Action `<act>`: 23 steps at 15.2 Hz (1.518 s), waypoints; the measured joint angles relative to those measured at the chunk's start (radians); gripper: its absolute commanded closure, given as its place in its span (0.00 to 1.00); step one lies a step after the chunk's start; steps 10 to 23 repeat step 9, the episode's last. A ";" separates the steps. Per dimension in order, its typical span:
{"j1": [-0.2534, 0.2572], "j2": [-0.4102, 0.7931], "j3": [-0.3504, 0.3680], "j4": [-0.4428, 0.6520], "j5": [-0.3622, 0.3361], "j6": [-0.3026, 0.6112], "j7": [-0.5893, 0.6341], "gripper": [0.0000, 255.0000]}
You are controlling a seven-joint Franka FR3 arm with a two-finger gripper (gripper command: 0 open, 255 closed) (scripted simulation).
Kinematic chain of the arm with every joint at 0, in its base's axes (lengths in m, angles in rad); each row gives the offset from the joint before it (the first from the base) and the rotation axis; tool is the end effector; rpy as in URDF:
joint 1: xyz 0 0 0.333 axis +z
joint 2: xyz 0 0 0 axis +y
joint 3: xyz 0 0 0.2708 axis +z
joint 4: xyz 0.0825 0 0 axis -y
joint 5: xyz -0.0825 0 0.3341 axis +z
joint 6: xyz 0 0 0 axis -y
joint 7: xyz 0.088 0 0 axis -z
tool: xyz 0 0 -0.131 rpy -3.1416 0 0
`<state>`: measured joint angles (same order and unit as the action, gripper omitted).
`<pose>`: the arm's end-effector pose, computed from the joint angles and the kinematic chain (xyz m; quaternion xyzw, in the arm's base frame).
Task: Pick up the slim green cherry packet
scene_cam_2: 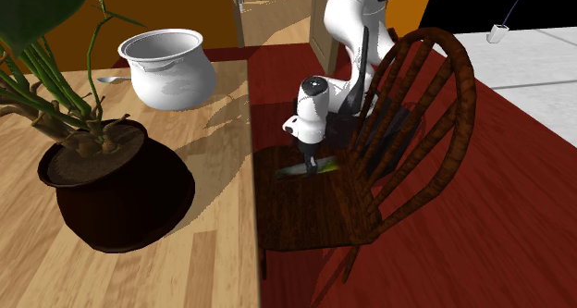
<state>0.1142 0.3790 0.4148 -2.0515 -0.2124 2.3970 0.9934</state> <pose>0.4727 0.2703 0.2376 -0.9860 0.1666 -0.0009 0.0047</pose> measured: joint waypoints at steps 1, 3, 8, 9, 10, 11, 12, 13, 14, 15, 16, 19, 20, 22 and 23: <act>-0.002 -0.007 0.003 0.003 0.005 -0.009 -0.003 1.00; -0.008 -0.029 0.009 0.004 0.018 -0.030 -0.013 1.00; -0.018 -0.075 0.024 0.018 0.047 -0.086 -0.031 1.00; -0.019 -0.077 0.025 0.022 0.049 -0.092 -0.032 1.00; -0.019 -0.077 0.025 0.022 0.049 -0.092 -0.032 1.00; -0.019 -0.077 0.025 0.022 0.049 -0.092 -0.032 1.00; -0.019 -0.077 0.025 0.022 0.049 -0.092 -0.032 1.00; -0.019 -0.077 0.025 0.022 0.049 -0.092 -0.032 1.00; -0.019 -0.077 0.025 0.022 0.049 -0.092 -0.032 1.00; -0.019 -0.077 0.025 0.022 0.049 -0.092 -0.032 1.00; -0.019 -0.077 0.025 0.022 0.049 -0.092 -0.032 1.00; -0.019 -0.077 0.025 0.022 0.049 -0.092 -0.032 1.00; -0.019 -0.077 0.025 0.022 0.049 -0.092 -0.032 1.00; -0.019 -0.077 0.025 0.022 0.049 -0.092 -0.032 1.00; -0.019 -0.077 0.025 0.022 0.049 -0.092 -0.032 1.00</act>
